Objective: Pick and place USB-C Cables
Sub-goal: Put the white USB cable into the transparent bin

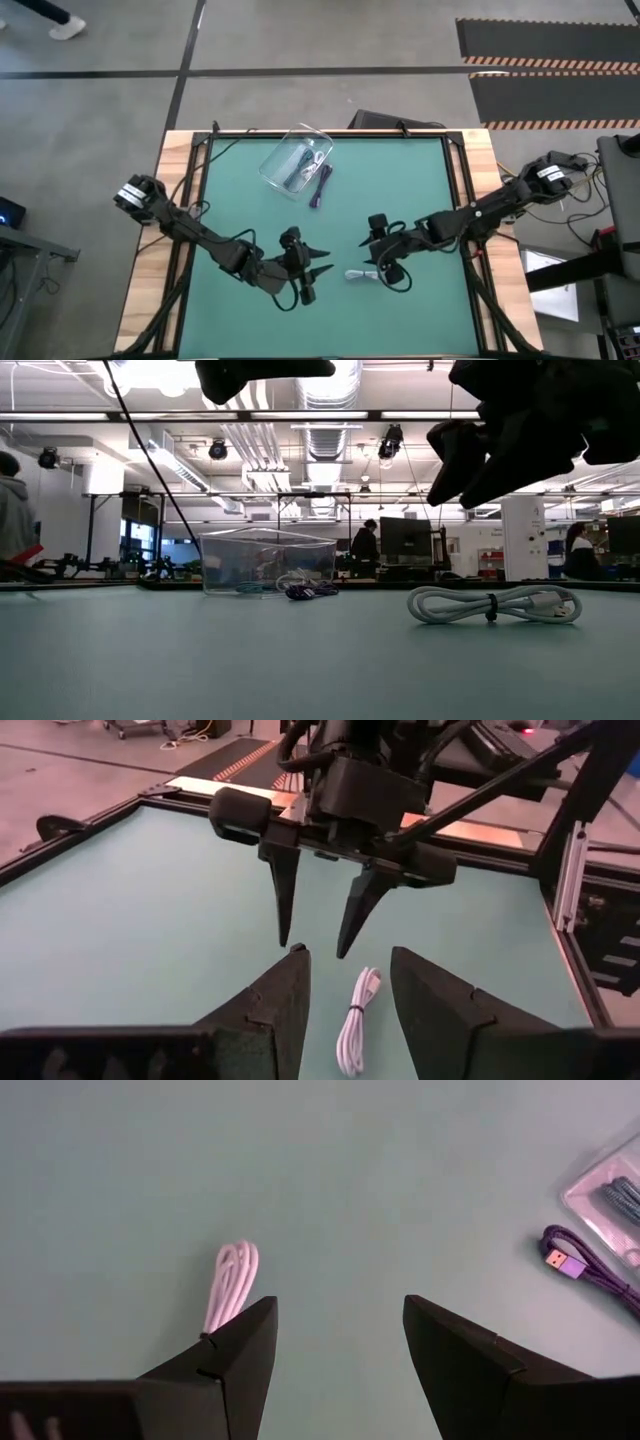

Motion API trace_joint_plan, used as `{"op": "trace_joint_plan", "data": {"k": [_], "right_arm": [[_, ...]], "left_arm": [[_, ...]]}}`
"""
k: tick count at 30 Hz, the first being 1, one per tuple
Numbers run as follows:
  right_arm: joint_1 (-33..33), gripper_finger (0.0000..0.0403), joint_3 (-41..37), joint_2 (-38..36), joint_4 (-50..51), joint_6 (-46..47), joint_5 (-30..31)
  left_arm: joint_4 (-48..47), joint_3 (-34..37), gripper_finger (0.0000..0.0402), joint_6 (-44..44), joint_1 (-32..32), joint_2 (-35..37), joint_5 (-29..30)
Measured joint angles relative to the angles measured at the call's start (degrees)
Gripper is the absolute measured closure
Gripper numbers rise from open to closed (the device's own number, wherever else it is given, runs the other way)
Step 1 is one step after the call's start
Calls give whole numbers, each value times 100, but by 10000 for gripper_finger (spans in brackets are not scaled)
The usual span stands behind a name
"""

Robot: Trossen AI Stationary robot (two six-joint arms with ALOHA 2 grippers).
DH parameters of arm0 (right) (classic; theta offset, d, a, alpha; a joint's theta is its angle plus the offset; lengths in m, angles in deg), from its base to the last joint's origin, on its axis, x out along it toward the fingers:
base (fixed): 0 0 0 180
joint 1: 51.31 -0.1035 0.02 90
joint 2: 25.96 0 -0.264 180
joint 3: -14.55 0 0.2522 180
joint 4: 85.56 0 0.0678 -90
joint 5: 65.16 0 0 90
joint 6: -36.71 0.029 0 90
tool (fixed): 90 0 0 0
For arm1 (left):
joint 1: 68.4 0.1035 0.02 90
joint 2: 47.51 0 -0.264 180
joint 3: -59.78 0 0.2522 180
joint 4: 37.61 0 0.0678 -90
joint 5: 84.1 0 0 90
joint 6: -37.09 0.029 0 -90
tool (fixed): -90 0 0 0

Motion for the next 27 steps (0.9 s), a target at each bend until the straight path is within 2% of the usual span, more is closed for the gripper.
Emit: {"op": "trace_joint_plan", "data": {"k": [12, 20, 24, 27], "right_arm": [[19, 194, 45, -178, 98, -574, 1], [114, 194, 134, -216, 102, -586, -1], [109, 194, 128, -217, 225, -134, -64], [98, 194, 39, -195, 359, 349, -493]], "left_arm": [[216, 2, 277, 2, 120, 0, 1], [210, 28, 277, 4, 137, 0, 0], [207, 88, 277, 8, 144, 0, -2], [211, 150, 277, 25, 144, 0, -1]]}}
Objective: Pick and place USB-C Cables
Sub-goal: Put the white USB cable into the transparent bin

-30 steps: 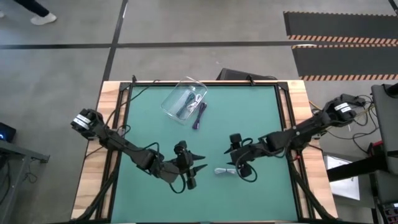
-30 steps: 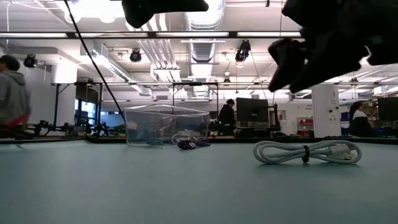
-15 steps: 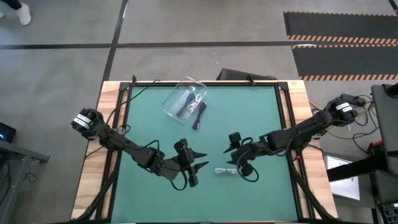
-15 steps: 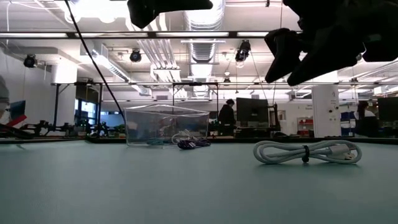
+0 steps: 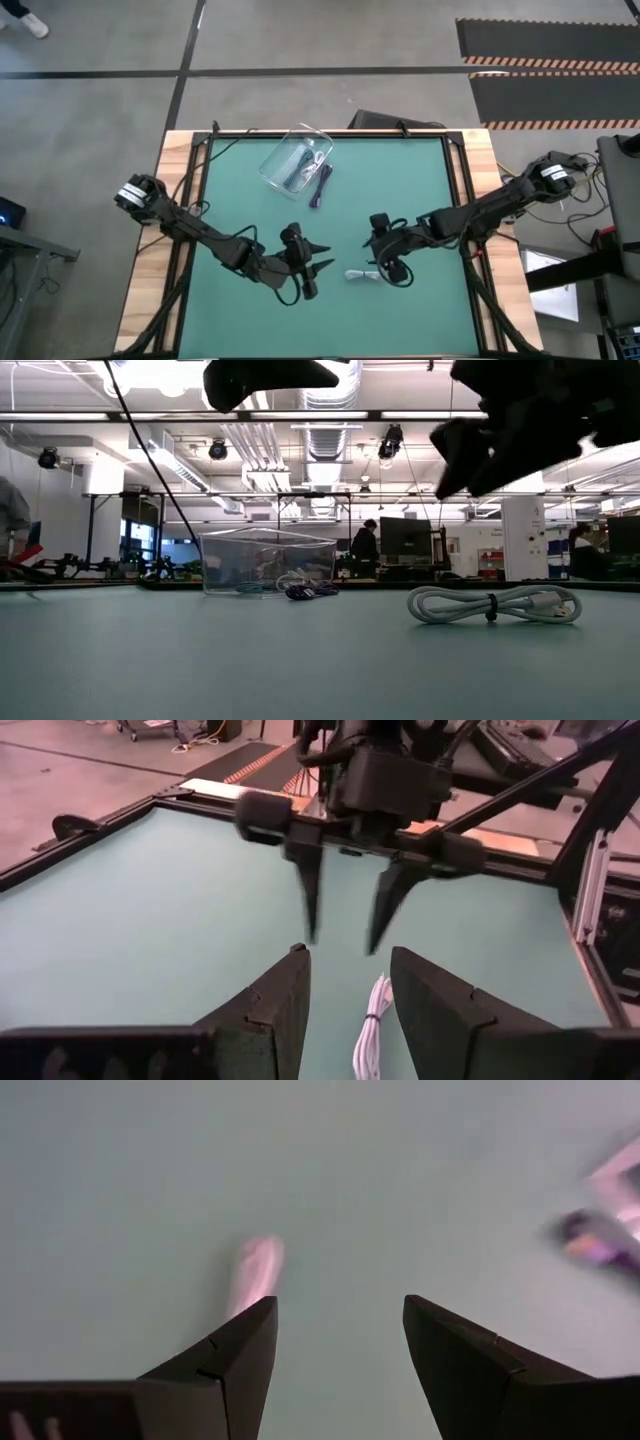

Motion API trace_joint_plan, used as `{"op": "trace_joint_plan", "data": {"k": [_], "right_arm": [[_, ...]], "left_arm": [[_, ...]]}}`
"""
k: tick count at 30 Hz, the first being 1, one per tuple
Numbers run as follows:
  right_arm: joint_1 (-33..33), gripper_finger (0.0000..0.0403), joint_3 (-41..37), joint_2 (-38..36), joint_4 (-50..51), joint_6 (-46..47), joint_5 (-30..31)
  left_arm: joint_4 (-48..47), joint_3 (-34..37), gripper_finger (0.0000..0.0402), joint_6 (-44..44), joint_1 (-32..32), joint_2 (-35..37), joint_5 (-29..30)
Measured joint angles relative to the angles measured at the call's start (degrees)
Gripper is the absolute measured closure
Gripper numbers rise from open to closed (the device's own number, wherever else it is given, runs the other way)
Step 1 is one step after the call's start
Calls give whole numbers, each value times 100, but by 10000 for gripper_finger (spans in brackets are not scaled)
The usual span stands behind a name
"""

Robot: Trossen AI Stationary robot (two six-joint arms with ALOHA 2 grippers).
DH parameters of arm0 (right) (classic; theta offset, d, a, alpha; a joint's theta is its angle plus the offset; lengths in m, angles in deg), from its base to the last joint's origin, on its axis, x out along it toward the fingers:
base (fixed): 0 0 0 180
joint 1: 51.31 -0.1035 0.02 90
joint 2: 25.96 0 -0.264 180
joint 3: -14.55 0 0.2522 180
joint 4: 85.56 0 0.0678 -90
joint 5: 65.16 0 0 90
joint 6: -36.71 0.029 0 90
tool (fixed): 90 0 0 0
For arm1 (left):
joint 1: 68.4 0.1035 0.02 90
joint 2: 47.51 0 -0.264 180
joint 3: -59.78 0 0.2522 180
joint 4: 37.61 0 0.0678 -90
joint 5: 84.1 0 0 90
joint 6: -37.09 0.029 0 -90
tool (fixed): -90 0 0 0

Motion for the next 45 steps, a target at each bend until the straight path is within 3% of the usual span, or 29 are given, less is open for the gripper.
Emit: {"op": "trace_joint_plan", "data": {"k": [9, 17, 34, 45], "right_arm": [[-248, 194, -389, 44, 83, 1196, -206], [-264, 194, -755, 55, 108, 1918, 92], [-264, 194, -1339, 57, -751, 2017, 410], [-264, 194, -1347, 57, -756, 1981, 538]], "left_arm": [[-7, 132, 277, -9, 0, 0, -1], [-8, 132, 277, 23, 0, 0, -1], [-8, 134, 277, 35, 79, 0, -3], [-8, 134, 277, 33, 76, 0, -3]]}}
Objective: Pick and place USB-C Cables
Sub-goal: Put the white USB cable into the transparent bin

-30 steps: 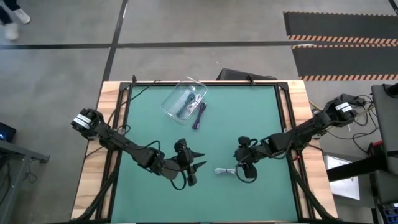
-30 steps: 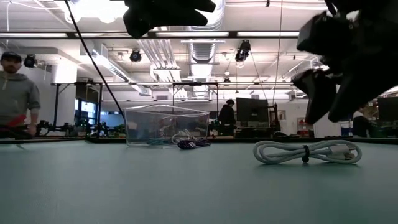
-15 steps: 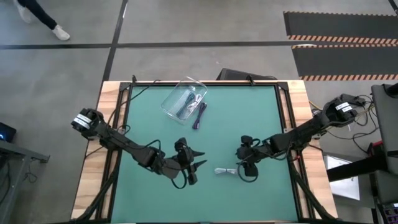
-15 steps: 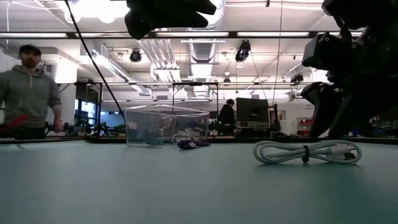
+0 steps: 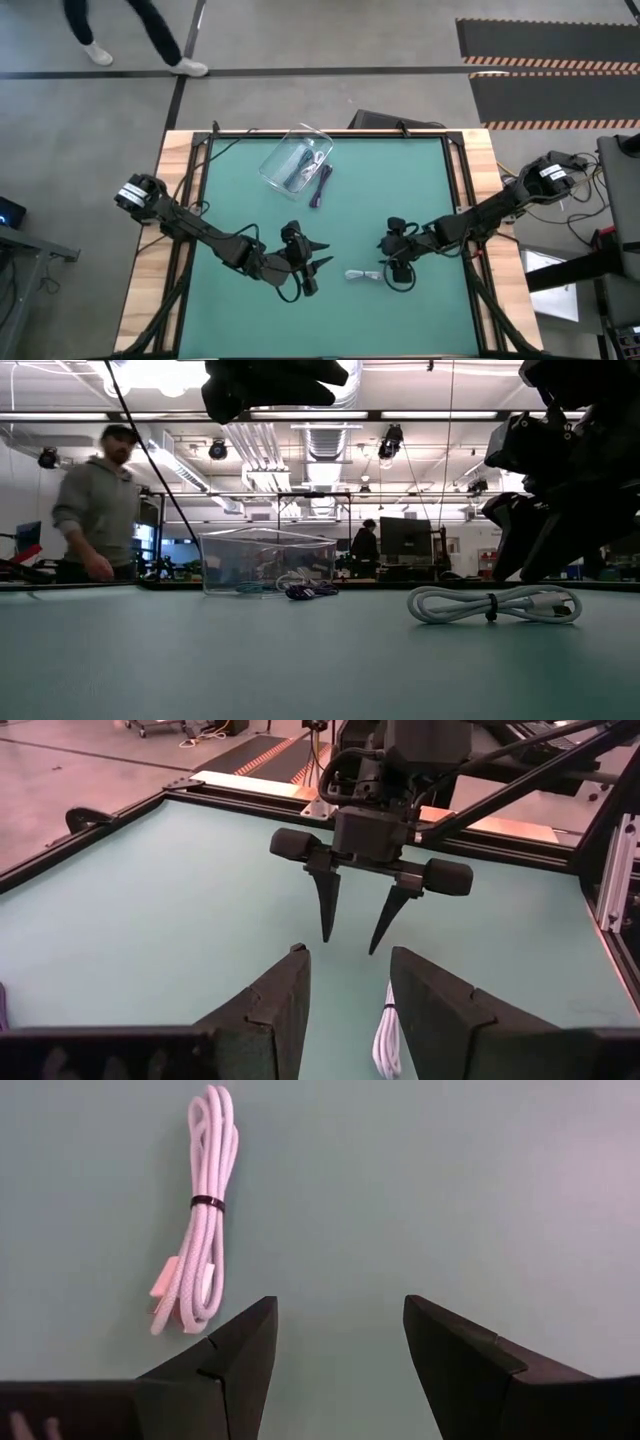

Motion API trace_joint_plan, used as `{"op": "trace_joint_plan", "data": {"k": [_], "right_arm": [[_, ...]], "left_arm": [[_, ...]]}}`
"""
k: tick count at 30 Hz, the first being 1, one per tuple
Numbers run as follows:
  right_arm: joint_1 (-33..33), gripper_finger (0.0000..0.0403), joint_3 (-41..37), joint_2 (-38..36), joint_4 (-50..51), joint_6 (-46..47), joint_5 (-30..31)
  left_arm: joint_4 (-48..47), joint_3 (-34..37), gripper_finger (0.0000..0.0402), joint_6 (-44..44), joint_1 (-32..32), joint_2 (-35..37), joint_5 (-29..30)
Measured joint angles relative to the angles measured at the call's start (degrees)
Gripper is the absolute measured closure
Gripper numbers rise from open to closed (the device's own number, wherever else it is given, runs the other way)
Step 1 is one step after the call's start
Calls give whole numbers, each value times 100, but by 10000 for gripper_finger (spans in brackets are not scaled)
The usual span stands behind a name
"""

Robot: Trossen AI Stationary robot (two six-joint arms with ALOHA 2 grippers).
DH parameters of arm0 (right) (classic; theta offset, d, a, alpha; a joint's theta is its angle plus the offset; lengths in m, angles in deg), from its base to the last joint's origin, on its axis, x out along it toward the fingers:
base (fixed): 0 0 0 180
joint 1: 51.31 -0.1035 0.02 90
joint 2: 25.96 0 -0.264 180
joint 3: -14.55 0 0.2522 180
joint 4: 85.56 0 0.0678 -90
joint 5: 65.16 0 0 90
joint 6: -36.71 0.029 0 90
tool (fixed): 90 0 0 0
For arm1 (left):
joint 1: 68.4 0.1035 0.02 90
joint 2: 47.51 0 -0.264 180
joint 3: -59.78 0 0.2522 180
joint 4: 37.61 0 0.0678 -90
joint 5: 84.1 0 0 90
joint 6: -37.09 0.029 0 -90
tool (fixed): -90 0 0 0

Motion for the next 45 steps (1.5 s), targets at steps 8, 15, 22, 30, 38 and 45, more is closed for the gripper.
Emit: {"op": "trace_joint_plan", "data": {"k": [8, 15, 22, 30, 38, 45], "right_arm": [[-46, 194, -2, 2, -570, 33, 0], [-466, 194, -2, 2, -1267, 177, 52], [-991, 206, 90, 2, -1369, 384, 842], [-1158, 222, 331, 429, -1475, 387, 1229], [-1151, 219, 834, 1654, -1297, 662, 1360], [-1152, 236, 1325, 2340, -907, 925, 1401]], "left_arm": [[0, 0, 277, 24, 0, 0, -1], [-2, 2, 277, 161, 0, 0, -2], [-2, 2, 277, 463, 0, 0, -2], [2, 2, 277, 921, 2, 0, -2], [-4, -83, 277, 1626, 9, 43, -4], [0, -85, 277, 2009, 26, 156, -4]]}}
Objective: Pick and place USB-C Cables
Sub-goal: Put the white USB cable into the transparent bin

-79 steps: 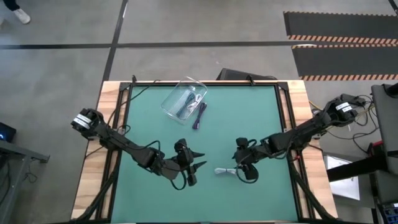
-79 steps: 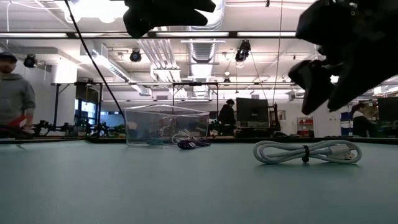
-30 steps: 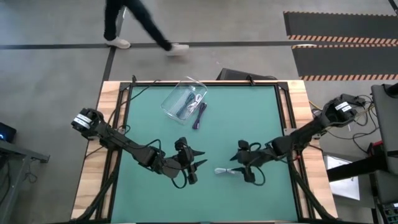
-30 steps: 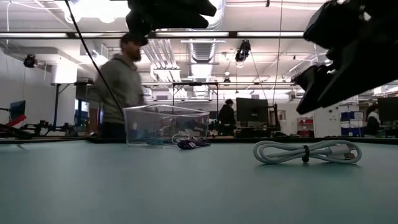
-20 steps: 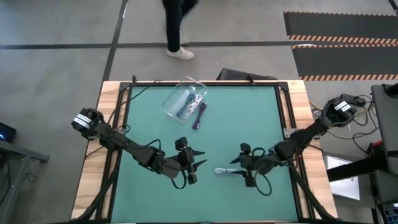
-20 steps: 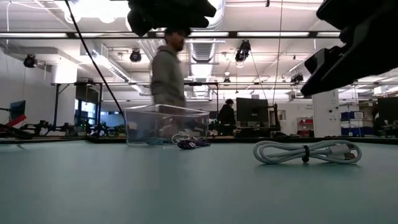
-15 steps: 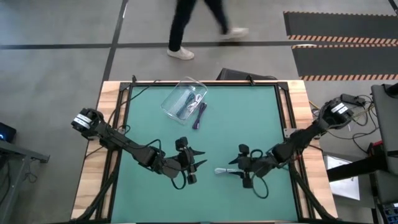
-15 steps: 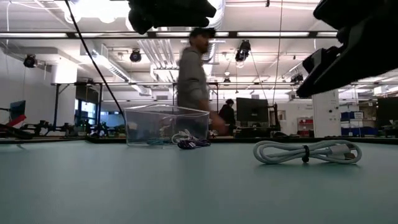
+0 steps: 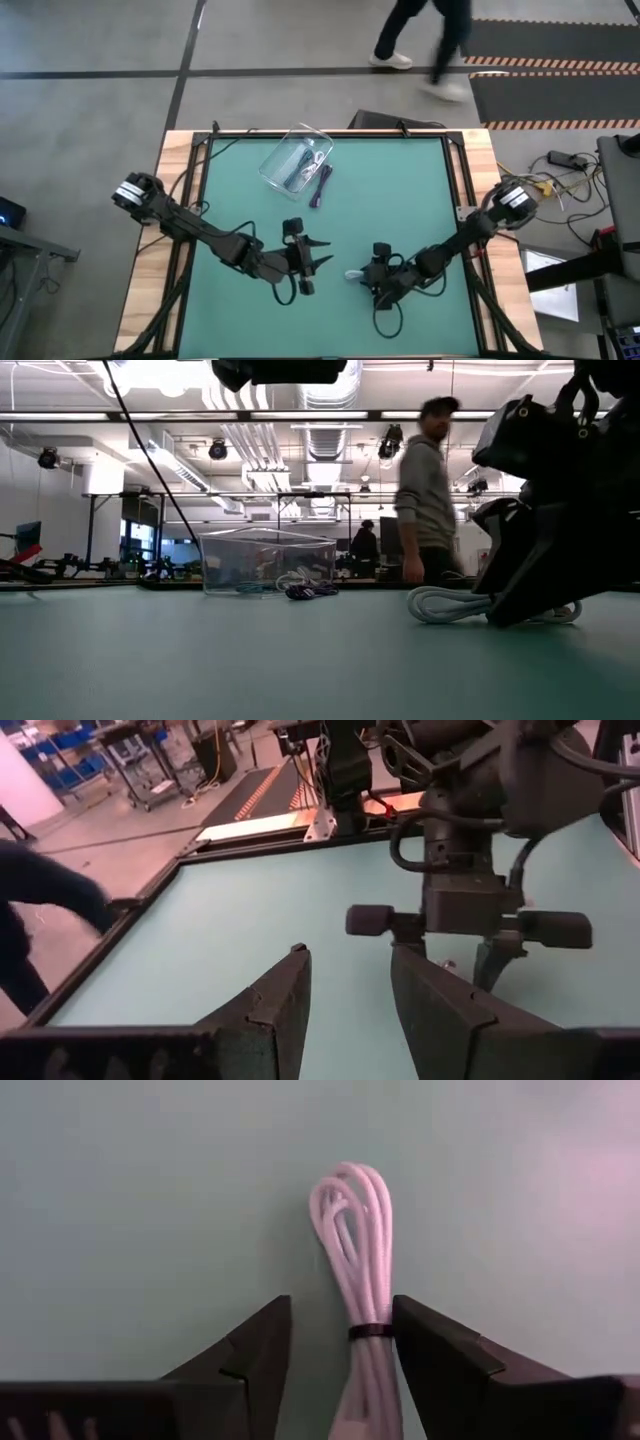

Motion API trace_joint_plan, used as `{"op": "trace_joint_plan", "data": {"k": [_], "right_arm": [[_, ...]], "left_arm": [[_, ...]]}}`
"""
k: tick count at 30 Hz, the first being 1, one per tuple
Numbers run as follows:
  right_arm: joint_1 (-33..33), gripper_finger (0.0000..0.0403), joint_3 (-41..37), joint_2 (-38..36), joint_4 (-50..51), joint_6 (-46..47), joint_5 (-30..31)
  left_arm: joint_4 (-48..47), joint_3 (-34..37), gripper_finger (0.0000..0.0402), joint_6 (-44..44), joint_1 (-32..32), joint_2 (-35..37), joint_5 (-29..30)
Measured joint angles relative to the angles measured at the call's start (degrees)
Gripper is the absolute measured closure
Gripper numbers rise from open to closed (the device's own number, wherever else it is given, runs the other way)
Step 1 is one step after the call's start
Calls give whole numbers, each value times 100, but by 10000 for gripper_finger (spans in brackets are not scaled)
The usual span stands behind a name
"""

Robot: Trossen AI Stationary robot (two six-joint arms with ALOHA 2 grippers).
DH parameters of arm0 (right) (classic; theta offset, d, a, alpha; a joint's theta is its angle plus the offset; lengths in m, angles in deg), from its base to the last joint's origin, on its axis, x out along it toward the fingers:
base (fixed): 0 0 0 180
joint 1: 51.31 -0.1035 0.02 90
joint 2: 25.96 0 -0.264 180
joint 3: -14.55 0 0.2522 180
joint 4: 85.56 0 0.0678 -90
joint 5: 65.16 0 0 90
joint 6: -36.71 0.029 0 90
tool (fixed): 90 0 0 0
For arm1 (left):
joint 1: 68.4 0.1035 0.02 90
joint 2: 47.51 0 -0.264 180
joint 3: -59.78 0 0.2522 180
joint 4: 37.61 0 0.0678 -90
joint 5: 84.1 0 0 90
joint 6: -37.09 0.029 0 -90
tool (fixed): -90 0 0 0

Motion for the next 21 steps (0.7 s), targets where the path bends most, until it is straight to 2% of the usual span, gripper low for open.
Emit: {"op": "trace_joint_plan", "data": {"k": [5, 13, 21], "right_arm": [[0, 272, 149, 163, -32, 106, -6], [7, 373, 150, 89, -41, 155, -46], [15, 373, 146, -173, -60, 5, 301]], "left_arm": [[-2, 0, 277, 235, 2, 90, -180], [72, 2, 277, 708, 0, 145, -1175], [317, -24, 277, 1252, 2, 177, -1259]]}}
